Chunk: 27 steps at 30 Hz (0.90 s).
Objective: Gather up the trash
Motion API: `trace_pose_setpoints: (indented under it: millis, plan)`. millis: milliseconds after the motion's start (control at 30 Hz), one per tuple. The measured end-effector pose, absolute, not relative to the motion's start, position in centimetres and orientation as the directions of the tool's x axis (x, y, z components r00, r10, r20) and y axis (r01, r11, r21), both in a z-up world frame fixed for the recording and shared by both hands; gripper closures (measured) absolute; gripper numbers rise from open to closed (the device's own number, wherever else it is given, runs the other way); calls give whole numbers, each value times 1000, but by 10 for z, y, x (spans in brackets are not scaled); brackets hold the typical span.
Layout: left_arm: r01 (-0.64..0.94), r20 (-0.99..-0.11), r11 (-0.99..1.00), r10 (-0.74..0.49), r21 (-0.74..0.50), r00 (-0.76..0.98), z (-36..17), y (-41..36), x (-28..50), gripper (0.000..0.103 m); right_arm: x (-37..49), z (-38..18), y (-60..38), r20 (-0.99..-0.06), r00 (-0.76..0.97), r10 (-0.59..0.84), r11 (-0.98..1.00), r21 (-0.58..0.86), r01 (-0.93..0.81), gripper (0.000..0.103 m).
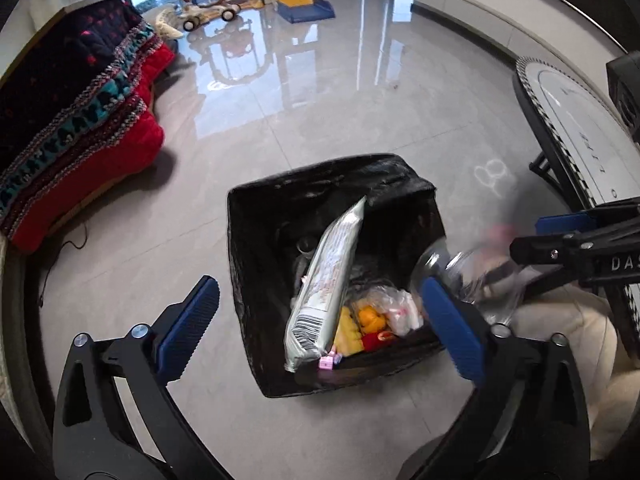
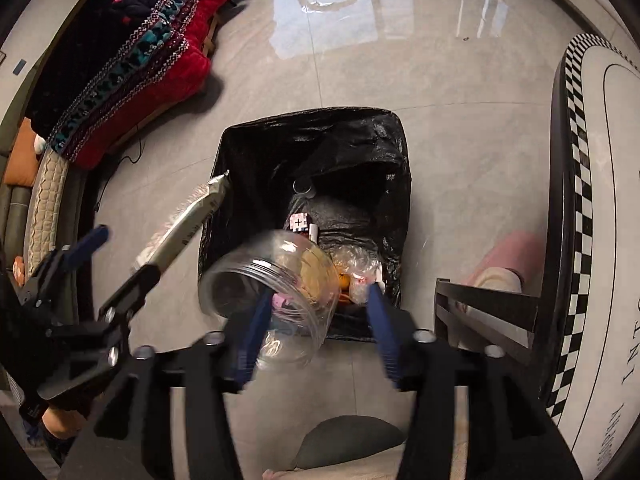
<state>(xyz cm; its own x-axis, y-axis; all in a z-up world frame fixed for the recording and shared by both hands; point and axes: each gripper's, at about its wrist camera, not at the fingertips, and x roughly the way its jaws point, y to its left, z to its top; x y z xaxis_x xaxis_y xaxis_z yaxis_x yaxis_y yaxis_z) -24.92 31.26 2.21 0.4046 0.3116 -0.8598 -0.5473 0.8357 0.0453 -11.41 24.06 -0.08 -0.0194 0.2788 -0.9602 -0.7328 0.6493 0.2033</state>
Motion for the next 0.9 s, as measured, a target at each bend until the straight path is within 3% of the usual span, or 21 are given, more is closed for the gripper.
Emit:
trace_pose_setpoints:
  millis: [467,600,900]
  plan:
    - [-528,-853,849,303,39,424,27,308,-237,6,-118,24,216,-930,-4,367,623,249,-742,44]
    - [-506,-851,861,303,51,429,35,298,-226,6,-113,34,198,-914,-2,407,624,279,-730,34]
    - [-406,-836,913,254,41,486,57,250,-180,6,-83,63,134,-885,116,450,686,260,-679,26]
